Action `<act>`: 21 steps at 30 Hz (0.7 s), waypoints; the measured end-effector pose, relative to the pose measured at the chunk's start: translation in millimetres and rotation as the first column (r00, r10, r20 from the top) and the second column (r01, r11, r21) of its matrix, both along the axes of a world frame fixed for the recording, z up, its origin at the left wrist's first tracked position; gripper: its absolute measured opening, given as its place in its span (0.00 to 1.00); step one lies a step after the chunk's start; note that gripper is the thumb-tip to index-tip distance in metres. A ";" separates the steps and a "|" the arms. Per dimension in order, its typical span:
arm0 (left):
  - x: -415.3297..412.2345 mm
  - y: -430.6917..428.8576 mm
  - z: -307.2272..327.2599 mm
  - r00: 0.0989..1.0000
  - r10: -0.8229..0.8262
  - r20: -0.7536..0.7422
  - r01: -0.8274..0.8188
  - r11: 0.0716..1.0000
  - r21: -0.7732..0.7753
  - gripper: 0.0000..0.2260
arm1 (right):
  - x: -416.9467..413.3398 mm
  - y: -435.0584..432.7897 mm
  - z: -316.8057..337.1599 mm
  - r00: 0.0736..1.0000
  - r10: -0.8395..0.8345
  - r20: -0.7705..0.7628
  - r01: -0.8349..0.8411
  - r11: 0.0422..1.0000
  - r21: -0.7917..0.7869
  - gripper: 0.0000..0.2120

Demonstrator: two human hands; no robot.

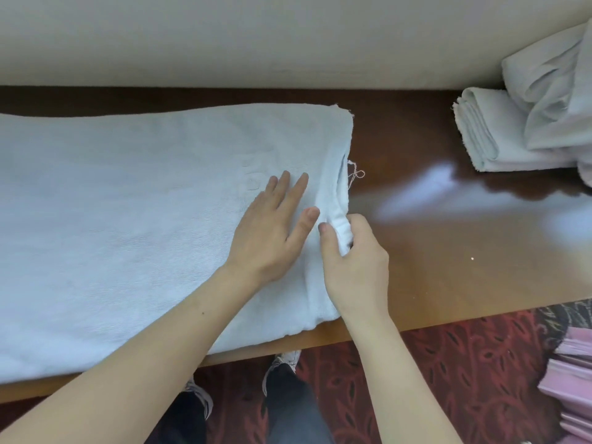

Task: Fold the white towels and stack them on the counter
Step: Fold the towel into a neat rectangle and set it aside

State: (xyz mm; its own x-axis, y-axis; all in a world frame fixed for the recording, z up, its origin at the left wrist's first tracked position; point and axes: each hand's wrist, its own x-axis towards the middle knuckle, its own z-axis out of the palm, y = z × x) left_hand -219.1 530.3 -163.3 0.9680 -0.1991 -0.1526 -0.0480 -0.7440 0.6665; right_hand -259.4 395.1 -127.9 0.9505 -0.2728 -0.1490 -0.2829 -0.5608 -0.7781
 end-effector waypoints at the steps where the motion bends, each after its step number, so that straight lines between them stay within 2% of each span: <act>1: 8.6 -1.4 5.3 1.000 0.006 -0.030 -0.009 0.996 -0.087 0.36 | -1.7 2.7 1.1 1.000 0.003 0.000 -0.003 1.000 -0.014 0.14; 2: 18.5 -5.1 10.6 0.999 0.004 -0.054 -0.012 0.990 -0.140 0.37 | -3.4 4.7 1.9 1.000 0.001 -0.006 -0.001 1.000 -0.026 0.13; 4: 41.4 -17.6 19.6 0.998 -0.020 -0.065 0.012 0.992 -0.124 0.38 | -5.8 6.9 2.6 1.000 0.004 -0.026 -0.006 0.998 -0.063 0.11; 6: 65.0 -31.1 29.2 0.999 -0.016 -0.048 0.015 1.000 -0.002 0.37 | -7.2 7.6 3.4 0.999 0.027 -0.029 -0.030 0.994 -0.103 0.08; 8: 85.0 -42.7 36.8 0.997 0.058 -0.054 -0.052 0.992 0.114 0.35 | -8.0 8.0 4.4 0.998 0.052 -0.021 -0.055 0.990 -0.133 0.09; 13: 117.9 -71.9 40.5 0.983 0.140 -0.115 -0.094 0.937 0.338 0.47 | -7.8 6.7 4.8 0.995 0.095 -0.013 -0.096 0.973 -0.210 0.17; 16: 127.4 -82.8 38.9 0.984 0.158 -0.088 -0.101 0.884 0.456 0.42 | -8.2 4.8 3.1 0.993 0.114 -0.007 -0.112 0.958 -0.265 0.21; 19: 132.8 -80.5 33.8 0.987 0.155 -0.048 -0.116 0.879 0.462 0.33 | -7.7 3.6 2.9 0.994 0.109 -0.015 -0.108 0.951 -0.288 0.24; 21: 134.7 -75.1 29.5 0.984 0.175 -0.025 -0.146 0.886 0.439 0.30 | -5.6 0.8 2.5 0.998 0.066 -0.015 -0.068 0.971 -0.231 0.25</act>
